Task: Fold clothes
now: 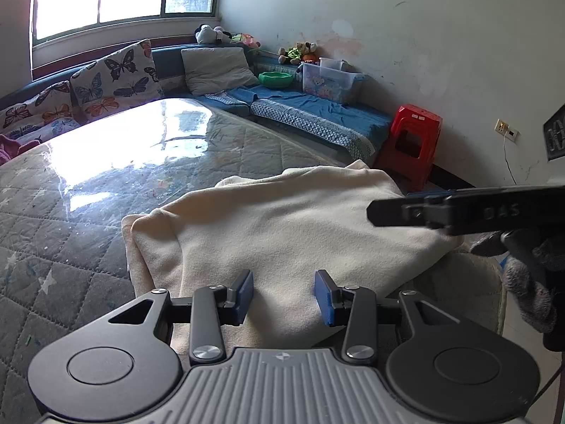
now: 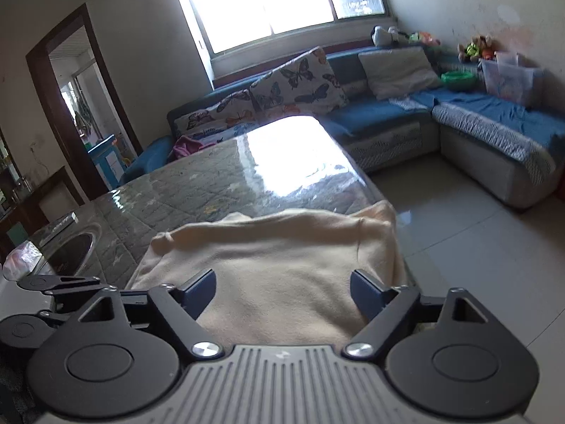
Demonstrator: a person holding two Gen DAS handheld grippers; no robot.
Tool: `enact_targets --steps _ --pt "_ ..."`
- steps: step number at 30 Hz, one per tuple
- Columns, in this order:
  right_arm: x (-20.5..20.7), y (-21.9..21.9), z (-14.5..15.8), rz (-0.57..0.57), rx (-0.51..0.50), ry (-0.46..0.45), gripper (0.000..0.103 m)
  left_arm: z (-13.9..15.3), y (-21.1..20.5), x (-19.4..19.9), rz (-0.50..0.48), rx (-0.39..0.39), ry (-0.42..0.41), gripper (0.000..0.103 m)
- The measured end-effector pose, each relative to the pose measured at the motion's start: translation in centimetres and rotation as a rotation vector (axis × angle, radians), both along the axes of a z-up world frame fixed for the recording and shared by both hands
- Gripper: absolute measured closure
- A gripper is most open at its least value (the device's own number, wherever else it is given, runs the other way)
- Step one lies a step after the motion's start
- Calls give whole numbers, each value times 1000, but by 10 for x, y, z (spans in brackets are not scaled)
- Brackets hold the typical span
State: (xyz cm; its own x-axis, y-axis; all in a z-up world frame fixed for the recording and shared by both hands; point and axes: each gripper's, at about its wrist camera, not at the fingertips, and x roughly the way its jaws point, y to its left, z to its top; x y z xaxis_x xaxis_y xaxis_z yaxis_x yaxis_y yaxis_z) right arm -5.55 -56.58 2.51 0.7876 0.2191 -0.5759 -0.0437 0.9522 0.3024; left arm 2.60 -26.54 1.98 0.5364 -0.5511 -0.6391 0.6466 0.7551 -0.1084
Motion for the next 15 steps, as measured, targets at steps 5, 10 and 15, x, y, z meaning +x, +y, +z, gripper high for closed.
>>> enact_targets --steps 5,10,15 --pt "7 -1 -8 -27 -54 21 19 -1 0 0 -6 2 -4 61" --pt "3 10 -2 -36 -129 -6 16 0 1 1 -4 -2 6 58" --pt "-7 30 -3 -41 -278 -13 3 4 2 -4 5 0 5 44"
